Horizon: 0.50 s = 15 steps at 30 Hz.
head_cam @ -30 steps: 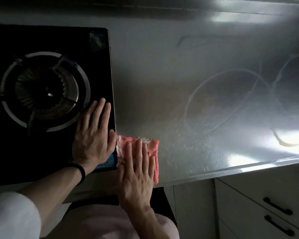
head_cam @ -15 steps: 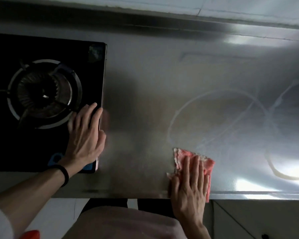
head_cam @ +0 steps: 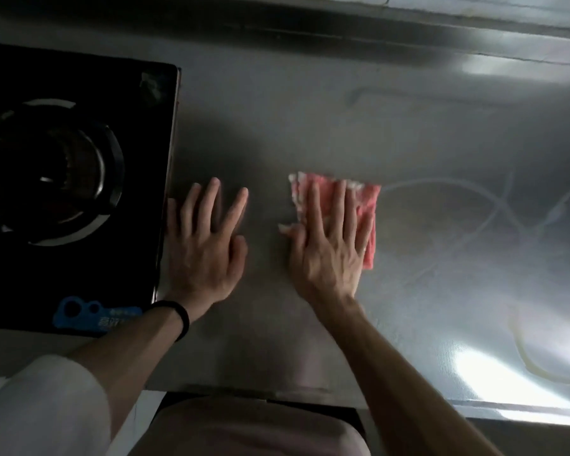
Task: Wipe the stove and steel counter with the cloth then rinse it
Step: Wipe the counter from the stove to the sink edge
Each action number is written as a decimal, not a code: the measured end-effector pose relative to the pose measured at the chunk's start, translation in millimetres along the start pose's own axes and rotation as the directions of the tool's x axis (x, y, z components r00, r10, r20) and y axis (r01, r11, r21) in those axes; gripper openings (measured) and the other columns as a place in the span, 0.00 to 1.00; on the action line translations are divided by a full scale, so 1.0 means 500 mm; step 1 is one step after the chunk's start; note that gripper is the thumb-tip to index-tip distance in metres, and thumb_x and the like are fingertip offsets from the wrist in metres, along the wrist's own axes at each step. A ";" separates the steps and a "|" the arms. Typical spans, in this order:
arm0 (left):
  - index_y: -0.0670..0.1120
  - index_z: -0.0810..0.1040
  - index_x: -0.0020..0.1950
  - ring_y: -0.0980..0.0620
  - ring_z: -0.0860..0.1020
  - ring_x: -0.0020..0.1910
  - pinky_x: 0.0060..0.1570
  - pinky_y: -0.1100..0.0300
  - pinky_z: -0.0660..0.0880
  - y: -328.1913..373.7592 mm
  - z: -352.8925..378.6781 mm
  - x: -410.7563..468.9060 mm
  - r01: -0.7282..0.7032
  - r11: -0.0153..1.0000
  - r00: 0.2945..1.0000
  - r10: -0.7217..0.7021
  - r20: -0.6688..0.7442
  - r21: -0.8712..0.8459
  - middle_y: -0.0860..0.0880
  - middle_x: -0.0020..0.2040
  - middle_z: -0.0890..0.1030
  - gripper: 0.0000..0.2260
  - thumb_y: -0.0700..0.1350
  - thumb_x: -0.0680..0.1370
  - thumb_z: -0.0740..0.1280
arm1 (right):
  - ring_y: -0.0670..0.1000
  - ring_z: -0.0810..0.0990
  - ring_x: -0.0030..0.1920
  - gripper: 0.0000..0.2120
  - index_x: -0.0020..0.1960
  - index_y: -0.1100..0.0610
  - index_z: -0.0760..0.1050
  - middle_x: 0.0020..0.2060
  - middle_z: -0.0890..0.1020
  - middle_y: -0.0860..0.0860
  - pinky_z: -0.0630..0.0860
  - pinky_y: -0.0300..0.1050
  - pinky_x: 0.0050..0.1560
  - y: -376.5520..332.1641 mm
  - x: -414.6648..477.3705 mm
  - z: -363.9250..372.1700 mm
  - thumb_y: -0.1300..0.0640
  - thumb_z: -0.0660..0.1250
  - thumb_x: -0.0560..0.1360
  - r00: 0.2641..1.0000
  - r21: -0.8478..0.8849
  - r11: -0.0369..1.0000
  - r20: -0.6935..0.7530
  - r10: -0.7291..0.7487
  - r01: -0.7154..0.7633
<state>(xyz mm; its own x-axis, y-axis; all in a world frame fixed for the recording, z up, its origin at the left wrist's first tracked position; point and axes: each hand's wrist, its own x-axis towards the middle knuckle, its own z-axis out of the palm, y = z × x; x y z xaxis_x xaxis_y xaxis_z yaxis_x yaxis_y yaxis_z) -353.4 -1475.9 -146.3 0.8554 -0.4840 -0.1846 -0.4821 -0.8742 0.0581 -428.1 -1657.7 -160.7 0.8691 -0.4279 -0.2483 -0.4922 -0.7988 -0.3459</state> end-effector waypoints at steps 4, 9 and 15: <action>0.55 0.59 0.85 0.35 0.58 0.82 0.79 0.32 0.51 0.004 -0.005 0.007 0.016 1.000 0.999 -0.015 0.036 -0.022 0.40 0.85 0.58 0.32 0.53 0.80 0.59 | 0.58 0.44 0.85 0.32 0.86 0.42 0.44 0.86 0.45 0.55 0.38 0.62 0.83 0.004 0.252 -0.055 0.35 0.44 0.84 0.997 -0.025 0.997 -0.025 -0.068 0.067; 0.55 0.61 0.84 0.34 0.60 0.81 0.79 0.32 0.53 0.005 0.001 0.005 0.033 0.999 0.999 -0.033 0.024 -0.016 0.40 0.84 0.59 0.34 0.53 0.78 0.62 | 0.57 0.42 0.85 0.31 0.86 0.47 0.44 0.86 0.44 0.55 0.38 0.62 0.83 0.019 0.413 -0.088 0.39 0.45 0.86 0.994 -0.087 0.990 -0.004 -0.112 0.111; 0.54 0.61 0.84 0.33 0.61 0.80 0.79 0.32 0.53 0.008 -0.005 0.008 0.027 1.000 1.000 -0.027 0.015 -0.010 0.40 0.84 0.60 0.34 0.53 0.77 0.61 | 0.55 0.46 0.85 0.29 0.86 0.44 0.49 0.86 0.51 0.54 0.47 0.61 0.83 0.018 0.160 -0.053 0.39 0.49 0.87 0.993 -0.062 0.995 -0.084 -0.082 0.076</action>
<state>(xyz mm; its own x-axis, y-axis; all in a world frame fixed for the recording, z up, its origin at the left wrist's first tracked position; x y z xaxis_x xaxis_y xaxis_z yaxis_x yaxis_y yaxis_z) -351.4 -1481.4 -144.5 0.8649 -0.4599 -0.2012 -0.4571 -0.8872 0.0629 -361.6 -1710.3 -159.8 0.9074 -0.3954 -0.1422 -0.4202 -0.8539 -0.3071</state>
